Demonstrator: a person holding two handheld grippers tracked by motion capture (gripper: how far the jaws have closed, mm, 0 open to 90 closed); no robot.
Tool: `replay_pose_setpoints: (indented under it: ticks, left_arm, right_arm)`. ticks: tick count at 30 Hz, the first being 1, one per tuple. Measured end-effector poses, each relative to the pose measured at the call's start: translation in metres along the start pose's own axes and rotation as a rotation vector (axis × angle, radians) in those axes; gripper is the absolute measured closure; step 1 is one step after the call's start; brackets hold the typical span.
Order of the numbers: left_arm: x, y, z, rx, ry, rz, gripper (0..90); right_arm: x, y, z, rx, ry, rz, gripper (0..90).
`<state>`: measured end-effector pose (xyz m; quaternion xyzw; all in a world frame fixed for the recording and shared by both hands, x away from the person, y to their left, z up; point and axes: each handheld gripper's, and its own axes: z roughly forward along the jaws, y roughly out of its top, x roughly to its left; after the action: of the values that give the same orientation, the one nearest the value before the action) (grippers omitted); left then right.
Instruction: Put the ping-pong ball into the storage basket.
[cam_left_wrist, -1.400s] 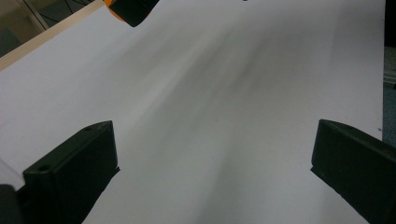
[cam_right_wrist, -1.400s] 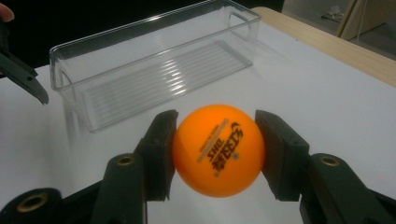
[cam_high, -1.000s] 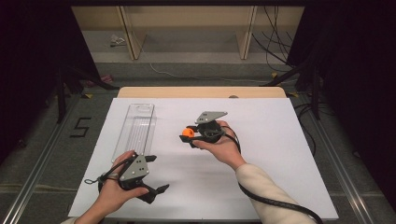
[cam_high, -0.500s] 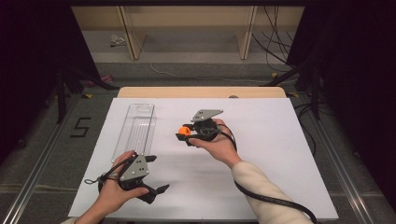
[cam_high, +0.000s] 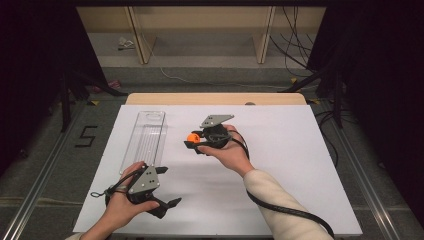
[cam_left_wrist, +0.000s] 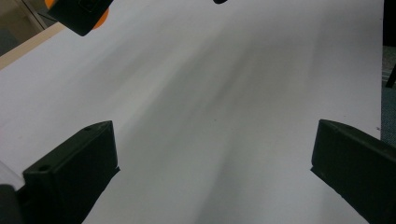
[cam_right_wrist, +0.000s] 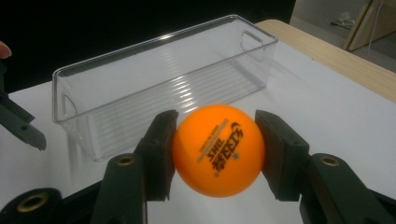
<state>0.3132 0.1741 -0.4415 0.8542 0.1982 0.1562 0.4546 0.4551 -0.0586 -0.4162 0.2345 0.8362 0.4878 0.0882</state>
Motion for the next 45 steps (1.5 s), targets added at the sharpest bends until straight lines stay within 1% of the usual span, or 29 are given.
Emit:
replay_pose_setpoints:
  ticks: [27, 45]
  left_arm:
    - [0.0, 0.0, 0.0, 0.002, -0.003, 0.003, 0.0]
    - [-0.001, 0.0, 0.0, 0.005, -0.008, 0.003, 0.0]
  right_arm:
    - [0.005, 0.026, 0.02, -0.003, 0.017, -0.026, 51.5]
    - [0.008, 0.037, 0.034, 0.0, 0.026, -0.035, 51.5]
